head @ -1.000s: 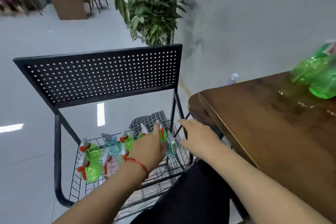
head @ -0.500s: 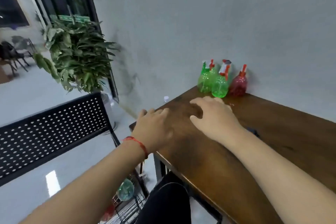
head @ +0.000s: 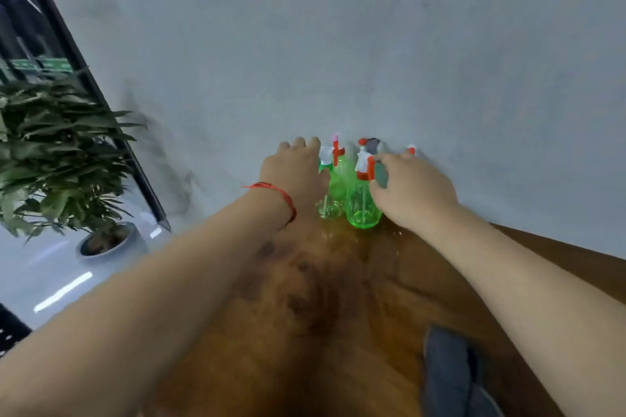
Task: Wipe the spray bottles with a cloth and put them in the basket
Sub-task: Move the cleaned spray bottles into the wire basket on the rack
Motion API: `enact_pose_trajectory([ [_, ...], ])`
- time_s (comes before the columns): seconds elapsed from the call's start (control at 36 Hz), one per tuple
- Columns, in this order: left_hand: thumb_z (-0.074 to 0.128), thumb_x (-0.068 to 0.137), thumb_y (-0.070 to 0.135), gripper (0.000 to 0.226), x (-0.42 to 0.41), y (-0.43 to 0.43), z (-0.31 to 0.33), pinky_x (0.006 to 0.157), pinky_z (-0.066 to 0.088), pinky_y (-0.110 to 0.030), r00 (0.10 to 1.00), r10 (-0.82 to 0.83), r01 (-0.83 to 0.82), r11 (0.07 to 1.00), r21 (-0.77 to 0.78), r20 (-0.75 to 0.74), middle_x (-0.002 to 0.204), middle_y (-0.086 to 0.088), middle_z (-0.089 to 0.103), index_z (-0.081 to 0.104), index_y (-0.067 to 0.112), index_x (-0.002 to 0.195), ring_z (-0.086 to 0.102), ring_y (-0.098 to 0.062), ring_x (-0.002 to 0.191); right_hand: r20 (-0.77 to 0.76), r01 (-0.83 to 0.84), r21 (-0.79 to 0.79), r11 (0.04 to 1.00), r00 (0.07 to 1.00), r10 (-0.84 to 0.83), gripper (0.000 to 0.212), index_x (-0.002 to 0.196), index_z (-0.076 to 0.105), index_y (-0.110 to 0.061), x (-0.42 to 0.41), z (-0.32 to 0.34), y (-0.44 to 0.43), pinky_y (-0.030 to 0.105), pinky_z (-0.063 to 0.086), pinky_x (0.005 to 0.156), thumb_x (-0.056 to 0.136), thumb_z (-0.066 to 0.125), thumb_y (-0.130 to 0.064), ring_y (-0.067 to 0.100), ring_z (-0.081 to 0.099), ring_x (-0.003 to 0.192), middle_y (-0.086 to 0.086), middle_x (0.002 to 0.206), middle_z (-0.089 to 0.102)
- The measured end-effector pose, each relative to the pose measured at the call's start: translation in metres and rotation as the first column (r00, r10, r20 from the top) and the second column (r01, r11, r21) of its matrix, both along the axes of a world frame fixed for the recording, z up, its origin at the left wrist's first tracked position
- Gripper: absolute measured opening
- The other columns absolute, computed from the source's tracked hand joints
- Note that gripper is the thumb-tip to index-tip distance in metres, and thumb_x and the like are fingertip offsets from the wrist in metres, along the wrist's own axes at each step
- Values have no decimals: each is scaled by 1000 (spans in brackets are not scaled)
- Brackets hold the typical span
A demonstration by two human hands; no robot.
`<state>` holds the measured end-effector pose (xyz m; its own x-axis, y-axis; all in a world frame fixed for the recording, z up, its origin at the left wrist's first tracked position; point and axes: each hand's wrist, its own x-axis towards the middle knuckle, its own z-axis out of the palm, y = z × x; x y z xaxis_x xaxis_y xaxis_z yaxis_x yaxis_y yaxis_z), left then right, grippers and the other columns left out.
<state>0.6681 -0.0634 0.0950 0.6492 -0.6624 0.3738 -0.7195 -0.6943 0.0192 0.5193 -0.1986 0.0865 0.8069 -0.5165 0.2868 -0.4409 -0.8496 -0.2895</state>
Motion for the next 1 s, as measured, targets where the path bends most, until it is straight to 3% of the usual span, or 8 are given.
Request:
enact_pose_trajectory([
  [0.19, 37, 110, 47, 42, 60, -50, 1, 87, 48, -41, 993, 105, -95, 984, 152, -57, 120, -11, 66, 58, 14, 124, 63, -34, 106, -64, 46, -50, 998, 997, -49, 48, 148, 47, -25, 67, -10, -33, 48, 49, 92, 104, 39, -45, 35, 62, 115, 6, 136, 58],
  [0.31, 44, 109, 36, 21, 63, -52, -10, 76, 42, -37, 986, 111, -99, 989, 107, -122, 102, -6, 60, 52, 17, 106, 58, -30, 89, -48, 105, 72, 992, 994, -102, 36, 122, 59, -26, 79, -27, -41, 56, 45, 102, 105, 32, -42, 32, 68, 103, 1, 89, 60],
  [0.42, 45, 107, 36, 20, 58, -36, -15, 74, 41, -35, 972, 79, -72, 997, 38, -221, 98, -3, 58, 53, 18, 103, 58, -30, 89, 34, 101, 93, 991, 994, -105, 36, 131, 56, -20, 64, -30, -34, 45, 47, 94, 104, 39, -37, 37, 65, 112, 11, 114, 70],
  [0.5, 31, 99, 47, 44, 45, -17, -16, 68, 43, -34, 960, 62, -38, 995, 92, -274, 95, -5, 65, 64, 18, 105, 61, -26, 79, 15, 96, 64, 993, 995, -97, 49, 146, 46, -18, 45, -29, -22, 40, 44, 80, 101, 44, -38, 37, 63, 116, 8, 109, 72],
  [0.56, 20, 83, 44, 62, 34, 2, -18, 61, 38, -32, 956, 46, -4, 990, 142, -291, 90, -2, 61, 68, 24, 117, 55, -20, 72, 3, 77, 35, 996, 997, -77, 54, 150, 41, -19, 30, -26, -10, 40, 46, 89, 101, 46, -40, 38, 57, 128, 6, 114, 72],
  [0.72, 41, 104, 43, 25, -19, 78, -22, 71, 39, -36, 941, 78, -77, 997, 16, -330, 93, 1, 58, 59, 26, 104, 60, -28, 86, 16, 22, 63, 998, 1000, -23, 32, 131, 53, -22, -17, -32, 34, 39, 42, 71, 108, 42, -42, 39, 65, 93, 9, 99, 68],
  [0.89, 43, 109, 48, 31, -74, 174, -22, 61, 32, -36, 956, 138, -171, 979, -109, -257, 85, 1, 53, 50, 21, 97, 50, -24, 71, 60, -65, 142, 988, 997, 57, 26, 117, 60, -35, -68, -30, 90, 43, 54, 80, 106, 42, -50, 35, 61, 84, 2, 95, 68],
  [1.0, 44, 108, 54, 35, -116, 252, -17, 69, 46, -40, 960, 185, -223, 959, -177, -208, 84, -1, 61, 54, 21, 101, 59, -33, 79, 78, -157, 200, 967, 986, 144, 24, 106, 59, -41, -88, -32, 135, 47, 56, 83, 101, 42, -57, 28, 67, 85, -7, 92, 72],
])
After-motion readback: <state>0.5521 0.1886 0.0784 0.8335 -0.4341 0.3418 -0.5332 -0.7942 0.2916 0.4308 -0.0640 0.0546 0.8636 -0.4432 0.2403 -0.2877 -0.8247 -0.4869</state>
